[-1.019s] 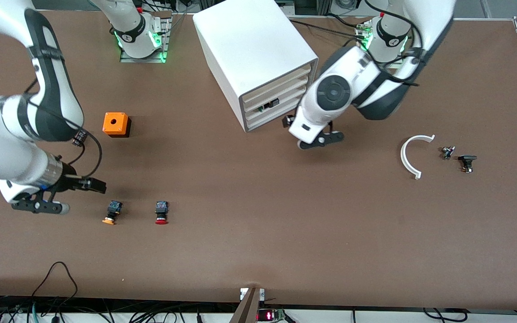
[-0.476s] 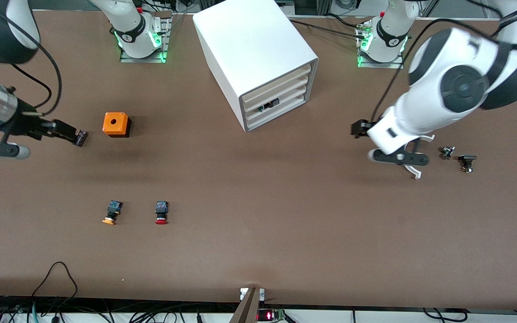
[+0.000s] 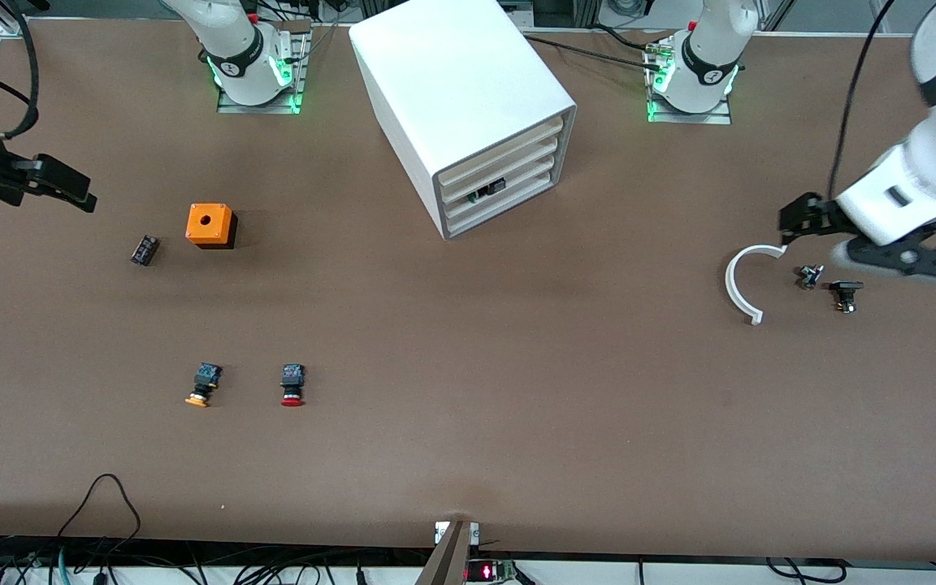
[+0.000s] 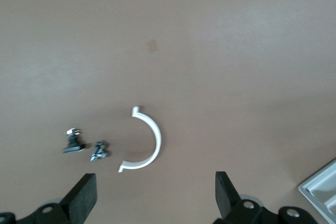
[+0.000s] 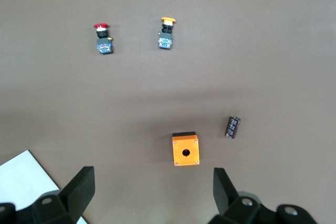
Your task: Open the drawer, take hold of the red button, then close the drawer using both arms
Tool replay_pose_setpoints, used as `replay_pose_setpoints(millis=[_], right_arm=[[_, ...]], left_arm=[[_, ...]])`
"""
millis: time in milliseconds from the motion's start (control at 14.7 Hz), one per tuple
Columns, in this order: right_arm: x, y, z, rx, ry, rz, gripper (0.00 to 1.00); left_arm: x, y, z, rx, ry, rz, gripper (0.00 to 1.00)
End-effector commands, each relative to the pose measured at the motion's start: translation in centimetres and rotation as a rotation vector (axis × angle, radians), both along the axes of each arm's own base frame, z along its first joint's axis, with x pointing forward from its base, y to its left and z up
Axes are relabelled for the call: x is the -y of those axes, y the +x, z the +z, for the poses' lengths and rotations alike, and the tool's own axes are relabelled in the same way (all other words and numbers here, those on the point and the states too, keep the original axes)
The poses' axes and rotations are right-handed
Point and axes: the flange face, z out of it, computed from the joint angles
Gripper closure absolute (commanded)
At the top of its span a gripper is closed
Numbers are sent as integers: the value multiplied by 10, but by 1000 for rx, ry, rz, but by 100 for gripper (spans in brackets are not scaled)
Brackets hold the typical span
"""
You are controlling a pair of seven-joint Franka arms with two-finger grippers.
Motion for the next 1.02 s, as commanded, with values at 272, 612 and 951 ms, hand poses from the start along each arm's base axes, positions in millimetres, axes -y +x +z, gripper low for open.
replay_pose_setpoints(millis=[272,612,951], right_arm=[[-13,4,7,10,5,30,0],[-16,5,17,24,7,47,0],[-14,8,16,27,8,39,0]], left_arm=[[-13,-29,17,41,-32,29,1],[-7,-37,12,-8,-35,116,1],[-7,-36,12,-8,-35,115,1]])
